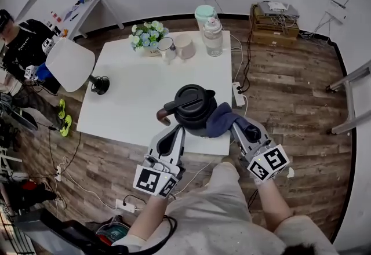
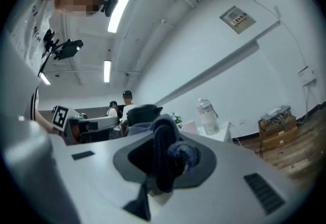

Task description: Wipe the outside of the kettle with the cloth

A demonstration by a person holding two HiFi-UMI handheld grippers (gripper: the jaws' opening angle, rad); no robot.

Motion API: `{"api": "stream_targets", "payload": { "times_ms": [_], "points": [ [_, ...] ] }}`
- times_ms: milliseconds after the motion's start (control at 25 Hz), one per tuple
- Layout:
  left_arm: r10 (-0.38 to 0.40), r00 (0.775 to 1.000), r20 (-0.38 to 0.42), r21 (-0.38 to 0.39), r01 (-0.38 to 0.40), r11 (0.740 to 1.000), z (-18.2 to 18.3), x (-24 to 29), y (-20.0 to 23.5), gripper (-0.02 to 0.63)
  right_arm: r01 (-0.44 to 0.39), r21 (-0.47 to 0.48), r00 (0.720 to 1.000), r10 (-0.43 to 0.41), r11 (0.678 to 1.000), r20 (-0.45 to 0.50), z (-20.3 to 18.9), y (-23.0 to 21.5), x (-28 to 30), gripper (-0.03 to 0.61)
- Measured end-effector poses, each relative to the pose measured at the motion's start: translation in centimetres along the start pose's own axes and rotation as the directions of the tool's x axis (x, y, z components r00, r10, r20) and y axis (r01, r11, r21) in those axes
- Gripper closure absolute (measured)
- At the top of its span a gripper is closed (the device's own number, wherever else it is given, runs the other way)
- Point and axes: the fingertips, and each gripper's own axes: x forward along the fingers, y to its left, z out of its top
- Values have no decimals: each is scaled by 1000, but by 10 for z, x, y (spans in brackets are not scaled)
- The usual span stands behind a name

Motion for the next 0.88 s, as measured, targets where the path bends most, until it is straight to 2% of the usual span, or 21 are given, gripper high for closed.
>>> {"api": "stream_targets", "payload": {
  "times_ms": [120,280,400,600,680,760,880],
  "points": [
    [24,1000,-10,-34,-25,999,-4,-5,3,606,10,-17,995,-12,1000,-94,-28,-10,0,515],
    [61,998,-36,-30,-62,998,-10,-11,12,606,23,-47,977,-32,999,-211,-59,-21,5,515],
    [83,995,-52,-26,-84,996,-14,-15,16,606,34,-58,964,-48,998,-262,-74,-27,8,515],
    [109,991,-72,-12,-110,994,-19,-15,22,606,57,-128,933,-99,990,-345,-86,-40,10,515],
    [128,989,-74,-13,-129,992,-20,-14,25,606,91,-141,932,-135,986,-338,-78,-47,7,515],
    [144,987,-70,-26,-146,989,-19,-12,28,606,113,-148,949,-150,983,-276,-55,-51,3,515],
    [165,985,-52,-53,-167,984,-13,-6,34,607,76,-125,985,-94,989,-145,-5,-45,2,515]
  ]
}}
